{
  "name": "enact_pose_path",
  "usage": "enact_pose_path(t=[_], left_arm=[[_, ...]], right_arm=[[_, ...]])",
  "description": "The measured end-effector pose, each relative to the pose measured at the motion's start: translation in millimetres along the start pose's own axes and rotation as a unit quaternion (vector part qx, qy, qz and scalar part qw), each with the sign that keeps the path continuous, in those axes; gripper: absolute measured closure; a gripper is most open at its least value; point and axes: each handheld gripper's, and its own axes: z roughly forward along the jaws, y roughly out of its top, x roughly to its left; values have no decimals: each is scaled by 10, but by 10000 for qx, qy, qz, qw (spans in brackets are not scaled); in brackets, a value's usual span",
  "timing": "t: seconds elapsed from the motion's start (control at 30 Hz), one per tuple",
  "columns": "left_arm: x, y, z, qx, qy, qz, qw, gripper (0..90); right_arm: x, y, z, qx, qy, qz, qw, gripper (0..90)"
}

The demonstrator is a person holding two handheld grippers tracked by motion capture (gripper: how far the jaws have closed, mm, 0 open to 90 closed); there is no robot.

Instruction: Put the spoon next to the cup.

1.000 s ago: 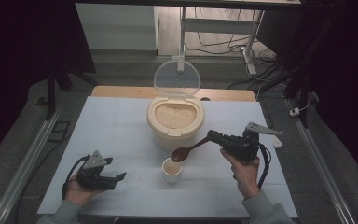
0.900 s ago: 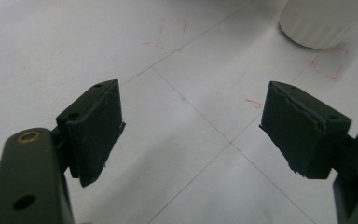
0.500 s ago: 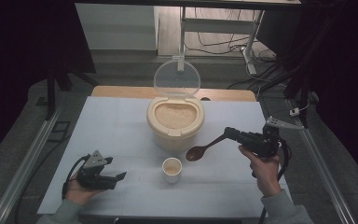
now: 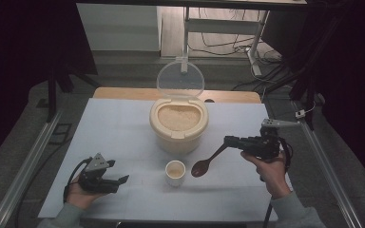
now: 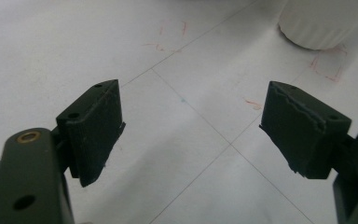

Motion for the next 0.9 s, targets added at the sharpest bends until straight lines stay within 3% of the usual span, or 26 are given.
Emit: enact_pose_path(t=[0.17, 0.43, 0.63, 0.83, 0.9], left_arm=[[3, -1, 1, 10, -2, 6, 10000, 205], [0, -3, 8, 23, -18, 4, 10000, 205], [2, -4, 16, 47, -23, 10, 10000, 205], [3, -6, 14, 48, -28, 15, 10000, 206], [3, -6, 14, 49, -29, 16, 10000, 205]], right_arm=[[-38, -18, 130, 472, 198, 55, 9987, 831], [-73, -75, 352, 1190, 325, 44, 9924, 831], [-114, -102, 500, 1483, 408, 79, 9881, 830], [-147, -116, 670, 1730, 328, 67, 9844, 829], [-161, -121, 709, 1707, 332, 96, 9847, 828]])
